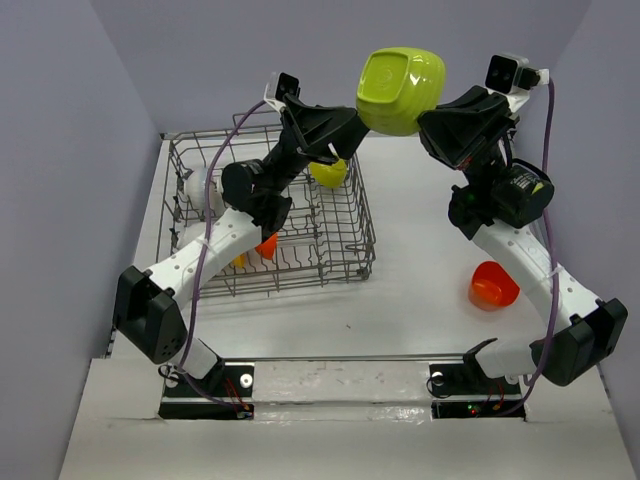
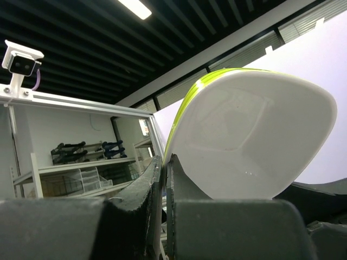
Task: Load the bowls into the dish rack
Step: Pass from the right arm to the left
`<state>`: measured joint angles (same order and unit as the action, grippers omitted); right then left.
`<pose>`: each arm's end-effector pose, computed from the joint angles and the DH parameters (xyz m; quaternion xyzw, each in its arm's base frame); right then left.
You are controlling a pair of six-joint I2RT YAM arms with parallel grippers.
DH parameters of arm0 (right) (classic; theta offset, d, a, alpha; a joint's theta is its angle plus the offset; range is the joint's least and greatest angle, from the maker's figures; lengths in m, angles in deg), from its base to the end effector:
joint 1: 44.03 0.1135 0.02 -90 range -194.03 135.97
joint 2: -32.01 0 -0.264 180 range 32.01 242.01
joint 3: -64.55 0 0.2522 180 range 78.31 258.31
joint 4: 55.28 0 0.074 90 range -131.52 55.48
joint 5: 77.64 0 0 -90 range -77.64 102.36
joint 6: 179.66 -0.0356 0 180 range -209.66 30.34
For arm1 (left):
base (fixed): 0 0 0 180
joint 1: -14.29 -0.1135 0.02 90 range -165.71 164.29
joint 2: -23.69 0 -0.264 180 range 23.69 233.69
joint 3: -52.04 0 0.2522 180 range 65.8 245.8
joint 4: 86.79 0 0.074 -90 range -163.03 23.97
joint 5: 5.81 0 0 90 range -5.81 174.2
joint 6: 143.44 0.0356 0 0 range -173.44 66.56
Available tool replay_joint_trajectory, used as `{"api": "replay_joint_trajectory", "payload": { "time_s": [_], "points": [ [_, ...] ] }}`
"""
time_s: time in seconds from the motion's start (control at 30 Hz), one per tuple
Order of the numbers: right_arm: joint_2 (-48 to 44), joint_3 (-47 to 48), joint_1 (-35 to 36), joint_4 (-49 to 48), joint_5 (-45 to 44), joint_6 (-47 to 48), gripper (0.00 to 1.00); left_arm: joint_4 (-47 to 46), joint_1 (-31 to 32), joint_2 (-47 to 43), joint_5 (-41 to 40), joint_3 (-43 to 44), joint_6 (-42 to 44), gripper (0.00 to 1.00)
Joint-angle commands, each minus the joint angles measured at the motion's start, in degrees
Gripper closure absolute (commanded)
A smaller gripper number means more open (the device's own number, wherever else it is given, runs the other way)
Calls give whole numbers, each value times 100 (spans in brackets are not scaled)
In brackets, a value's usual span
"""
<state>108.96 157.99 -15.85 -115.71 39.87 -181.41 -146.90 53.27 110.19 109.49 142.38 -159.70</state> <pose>0.1915 0.1213 0.5451 -0.1425 0.2185 0.8490 0.4596 0.2253 -0.2019 0.4893 0.0558 0.3013 -0.9220 0.2369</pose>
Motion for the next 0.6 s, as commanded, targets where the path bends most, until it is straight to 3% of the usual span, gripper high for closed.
{"api": "replay_joint_trajectory", "payload": {
  "time_s": [0.0, 0.57],
  "points": [
    [-48, 30, -24, -1343, -237, -107, 99, -4171, 57, -379, 36, 288, 219, 50],
    [250, -278, -24, -2169, -597, -704, 99, -3986, 241, -511, 37, 525, 553, 50]
  ]
}}
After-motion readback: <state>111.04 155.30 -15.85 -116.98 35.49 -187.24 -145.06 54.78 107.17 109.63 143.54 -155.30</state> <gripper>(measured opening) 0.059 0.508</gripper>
